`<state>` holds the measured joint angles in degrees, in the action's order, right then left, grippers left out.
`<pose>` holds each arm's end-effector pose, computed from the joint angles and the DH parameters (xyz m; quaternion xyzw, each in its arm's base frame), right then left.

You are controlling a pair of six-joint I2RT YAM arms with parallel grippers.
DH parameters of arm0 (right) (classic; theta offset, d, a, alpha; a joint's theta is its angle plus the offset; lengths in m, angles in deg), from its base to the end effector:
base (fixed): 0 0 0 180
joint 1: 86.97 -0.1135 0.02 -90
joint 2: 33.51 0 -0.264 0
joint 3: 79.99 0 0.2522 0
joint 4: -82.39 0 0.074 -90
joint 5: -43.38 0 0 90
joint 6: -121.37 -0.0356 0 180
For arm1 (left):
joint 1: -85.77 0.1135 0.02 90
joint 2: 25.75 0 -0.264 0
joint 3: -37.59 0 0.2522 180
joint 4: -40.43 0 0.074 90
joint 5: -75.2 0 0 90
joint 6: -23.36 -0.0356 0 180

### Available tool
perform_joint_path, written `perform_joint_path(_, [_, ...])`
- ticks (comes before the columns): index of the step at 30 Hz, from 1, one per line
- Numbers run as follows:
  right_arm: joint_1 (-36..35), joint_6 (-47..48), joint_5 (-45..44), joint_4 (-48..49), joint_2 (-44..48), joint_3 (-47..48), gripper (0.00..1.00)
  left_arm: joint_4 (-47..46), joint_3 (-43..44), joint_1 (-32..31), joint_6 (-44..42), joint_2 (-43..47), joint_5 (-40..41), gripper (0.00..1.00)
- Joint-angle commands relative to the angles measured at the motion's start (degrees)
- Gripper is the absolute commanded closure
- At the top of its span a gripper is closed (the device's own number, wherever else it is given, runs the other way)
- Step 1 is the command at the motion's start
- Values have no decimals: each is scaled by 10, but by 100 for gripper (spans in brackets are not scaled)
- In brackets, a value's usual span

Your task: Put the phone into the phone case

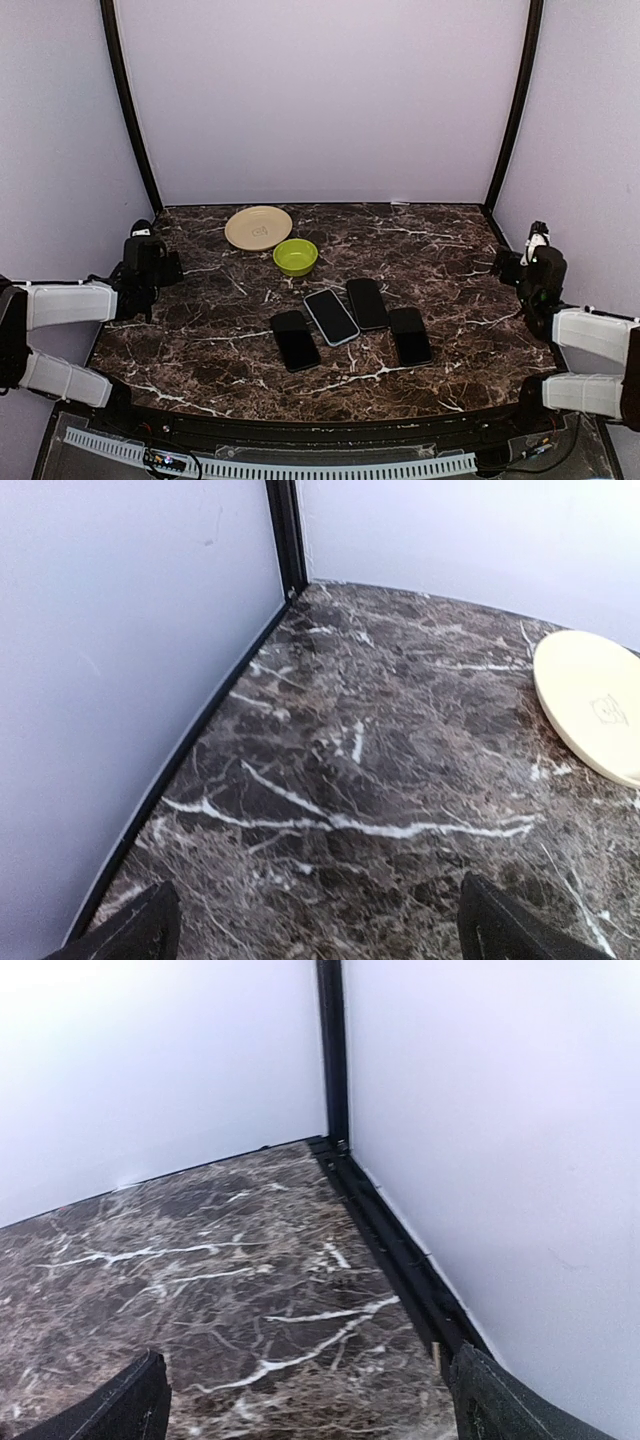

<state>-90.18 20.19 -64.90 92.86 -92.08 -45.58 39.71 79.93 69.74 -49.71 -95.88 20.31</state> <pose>0.2175 0.0010 0.2100 0.1519 0.7677 -0.0475 0.6208 0.2413 -0.0480 0.1973 -0.1638 0.8120 0.1055 0.5502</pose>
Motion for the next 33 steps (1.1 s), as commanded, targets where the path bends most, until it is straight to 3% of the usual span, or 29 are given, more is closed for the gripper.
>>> perform_joint_path(1, [13,41,-57,329,-6,-138,2,-197,-26,27,-102,-18,17,1])
perform_joint_path(4, [13,48,-53,398,-59,-160,2,-280,-53,53,-135,-58,-40,1])
perform_joint_path(8, [17,59,-13,592,-161,-193,2,-325,-52,88,-147,-122,-118,1])
perform_joint_path(10, [20,65,3,634,-208,-189,2,-370,-57,93,-184,-136,-157,1])
perform_joint_path(14, [23,78,36,740,-332,-174,2,-415,-64,99,-214,-145,-165,1])
perform_joint_path(17, [53,60,79,599,-288,-138,2,-559,-139,114,-207,-181,-180,1])
perform_joint_path(18, [61,54,96,589,-299,-123,2,-659,-155,121,-209,-200,-190,1])
perform_joint_path(19, [66,53,107,563,-303,-107,1,-696,-176,124,-214,-215,-196,1])
perform_joint_path(21, [67,54,109,489,-289,-79,1,-668,-176,126,-201,-197,-206,1])
perform_joint_path(33, [66,75,158,481,-299,-64,1,-619,-143,130,-198,-207,-197,1])
